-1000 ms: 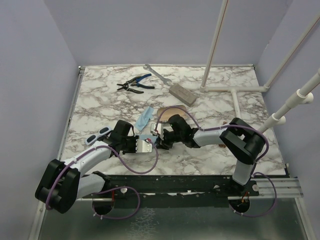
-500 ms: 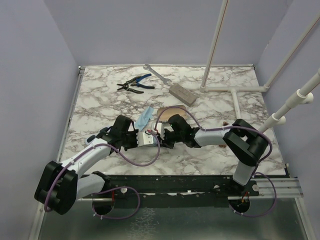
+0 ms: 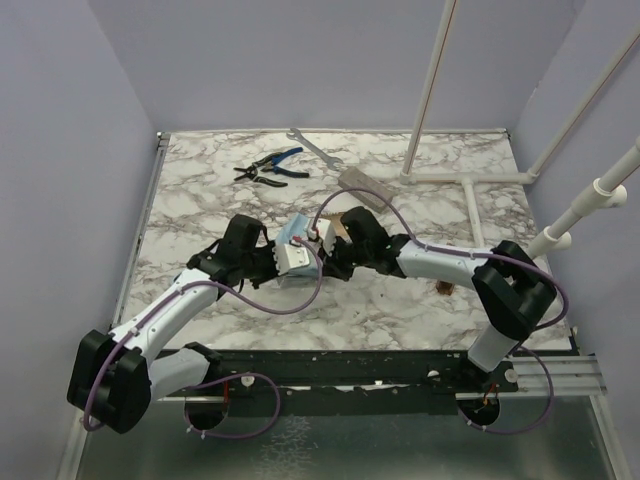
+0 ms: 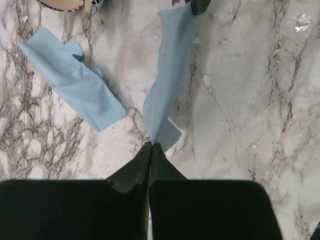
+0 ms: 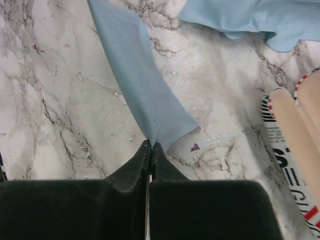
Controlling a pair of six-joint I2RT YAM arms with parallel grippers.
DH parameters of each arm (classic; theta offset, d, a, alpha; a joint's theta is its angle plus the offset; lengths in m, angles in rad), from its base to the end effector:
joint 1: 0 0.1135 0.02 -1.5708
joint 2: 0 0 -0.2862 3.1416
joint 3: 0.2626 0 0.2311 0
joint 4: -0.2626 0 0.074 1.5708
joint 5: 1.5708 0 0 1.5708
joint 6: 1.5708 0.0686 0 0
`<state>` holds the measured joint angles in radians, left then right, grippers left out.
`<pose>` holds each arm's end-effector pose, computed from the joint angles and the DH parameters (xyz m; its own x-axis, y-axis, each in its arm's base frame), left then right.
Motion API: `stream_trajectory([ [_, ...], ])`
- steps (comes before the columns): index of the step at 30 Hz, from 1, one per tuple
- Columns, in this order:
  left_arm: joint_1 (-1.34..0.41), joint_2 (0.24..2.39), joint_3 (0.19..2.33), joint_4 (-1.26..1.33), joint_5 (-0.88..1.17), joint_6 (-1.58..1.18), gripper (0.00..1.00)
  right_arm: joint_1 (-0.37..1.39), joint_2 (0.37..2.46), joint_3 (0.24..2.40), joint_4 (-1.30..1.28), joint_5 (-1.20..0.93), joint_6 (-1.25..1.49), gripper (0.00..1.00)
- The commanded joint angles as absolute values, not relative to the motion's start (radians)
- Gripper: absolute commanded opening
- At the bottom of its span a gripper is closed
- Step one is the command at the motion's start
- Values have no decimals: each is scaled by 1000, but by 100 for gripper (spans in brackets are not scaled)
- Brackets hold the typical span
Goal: Organize the sunglasses
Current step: Place the glasses cleaning cloth in the sunglasses case.
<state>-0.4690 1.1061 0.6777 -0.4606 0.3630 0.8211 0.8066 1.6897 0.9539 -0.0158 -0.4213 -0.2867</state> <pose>0.1734 -0.1152 0.2240 -0.0166 0.7754 -0.6312 0.9309 0.2424 0.2734 0.2285 0.2789 0.1991 -0.2084 -0.5904 -0.7797 -0.9638 0.2594 0.0612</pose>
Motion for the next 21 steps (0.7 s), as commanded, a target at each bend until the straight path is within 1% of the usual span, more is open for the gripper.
stream_trajectory([
  [1, -474, 1088, 736, -485, 391, 765, 0, 778, 1643, 1004, -105, -379, -248, 1],
  [9, -474, 1125, 806, -449, 400, 779, 0, 733, 1623, 1073, -178, -355, -251, 1],
  [21, -509, 1285, 953, -223, 347, 750, 0, 604, 1600, 1203, -257, -255, -266, 1],
])
